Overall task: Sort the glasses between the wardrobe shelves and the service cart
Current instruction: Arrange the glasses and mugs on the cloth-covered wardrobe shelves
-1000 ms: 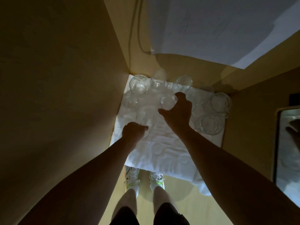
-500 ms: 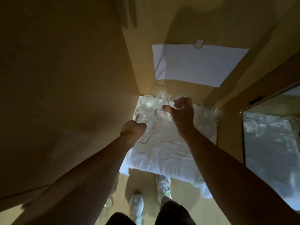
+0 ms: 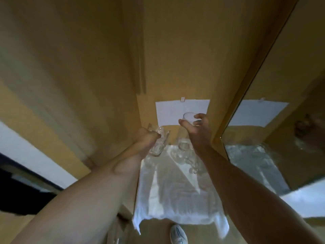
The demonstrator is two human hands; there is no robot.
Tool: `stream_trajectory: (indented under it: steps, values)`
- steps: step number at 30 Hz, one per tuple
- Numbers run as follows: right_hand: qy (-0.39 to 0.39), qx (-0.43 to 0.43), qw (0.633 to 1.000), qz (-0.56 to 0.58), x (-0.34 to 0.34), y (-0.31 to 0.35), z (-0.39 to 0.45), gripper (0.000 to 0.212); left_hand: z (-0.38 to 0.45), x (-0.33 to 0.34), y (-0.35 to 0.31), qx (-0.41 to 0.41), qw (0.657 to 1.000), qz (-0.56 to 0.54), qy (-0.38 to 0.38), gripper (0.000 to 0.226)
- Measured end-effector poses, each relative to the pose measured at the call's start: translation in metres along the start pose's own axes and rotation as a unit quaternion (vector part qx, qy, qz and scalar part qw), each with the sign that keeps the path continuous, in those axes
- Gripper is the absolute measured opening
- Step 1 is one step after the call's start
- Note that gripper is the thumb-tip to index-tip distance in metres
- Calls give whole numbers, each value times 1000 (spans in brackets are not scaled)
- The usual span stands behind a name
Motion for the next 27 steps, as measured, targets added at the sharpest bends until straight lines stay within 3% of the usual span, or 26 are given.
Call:
stream_trajectory:
  steps: [8,13,17,27]
  values:
    - [-17,-36,999,-4,-49,82,-63,49,-89,-59,-64,126,990,-58,-28,7]
    - [-32,-69,996,-38,-87,106,-106,53,-134,-77,-70,181,983,-35,11,13]
    - [-49,-78,995,-45,-125,119,-134,54,-176,-89,-72,211,977,-4,25,15]
    - [-33,-100,994,-30,-224,144,-178,50,-285,-77,-69,236,970,-48,13,18]
Point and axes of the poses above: each hand's wrist, its own z-axis towards the middle knuckle, its own x-axis out of the palm, y = z × x, the point moved 3 cm from there along z, towards the middle knuckle, and after that the axes turned 9 degrees about -y, right-handed, at the moved point
